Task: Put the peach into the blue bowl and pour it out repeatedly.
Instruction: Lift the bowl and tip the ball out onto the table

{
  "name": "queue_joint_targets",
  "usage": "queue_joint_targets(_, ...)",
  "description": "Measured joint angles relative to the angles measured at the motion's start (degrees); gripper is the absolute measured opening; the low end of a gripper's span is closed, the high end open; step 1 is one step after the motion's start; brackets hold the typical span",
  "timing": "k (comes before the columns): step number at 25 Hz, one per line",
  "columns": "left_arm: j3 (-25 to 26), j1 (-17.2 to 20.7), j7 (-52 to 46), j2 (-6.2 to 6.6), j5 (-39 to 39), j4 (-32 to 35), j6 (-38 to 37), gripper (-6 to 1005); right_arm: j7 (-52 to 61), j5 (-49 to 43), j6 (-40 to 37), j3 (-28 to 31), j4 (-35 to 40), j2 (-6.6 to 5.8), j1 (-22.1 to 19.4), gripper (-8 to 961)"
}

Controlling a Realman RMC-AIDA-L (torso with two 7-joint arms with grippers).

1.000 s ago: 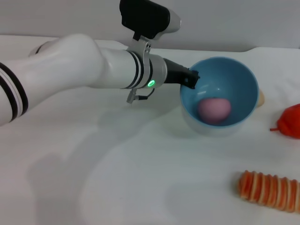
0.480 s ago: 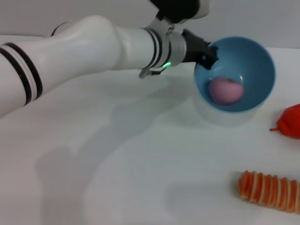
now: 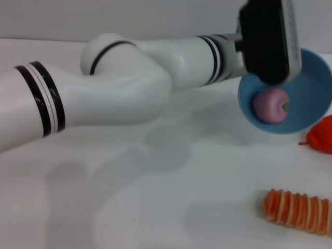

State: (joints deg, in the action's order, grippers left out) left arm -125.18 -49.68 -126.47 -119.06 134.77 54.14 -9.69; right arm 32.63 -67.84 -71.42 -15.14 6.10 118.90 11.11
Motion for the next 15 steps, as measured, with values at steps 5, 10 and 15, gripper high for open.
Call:
queue_joint_targets(5, -3.8, 1.4, 1.4, -0.02, 11.2, 2.2, 3.6, 0, 0.0, 0.0, -0.1, 0.1, -0.1, 0.02, 0.1, 470)
queue_joint_targets(10, -6.2, 4.7, 6.9, -0.03, 17.8, 4.3, 11.2, 0, 0.0, 0.0, -0.1, 0.2, -0.1, 0.01, 0.7, 470)
queue_joint_targets(15, -8.3, 5.8, 14.9, -0.02, 18.2, 3.5, 16.3, -1, 0.2, 0.0, -0.4, 0.8, -0.2, 0.01, 1.6, 469)
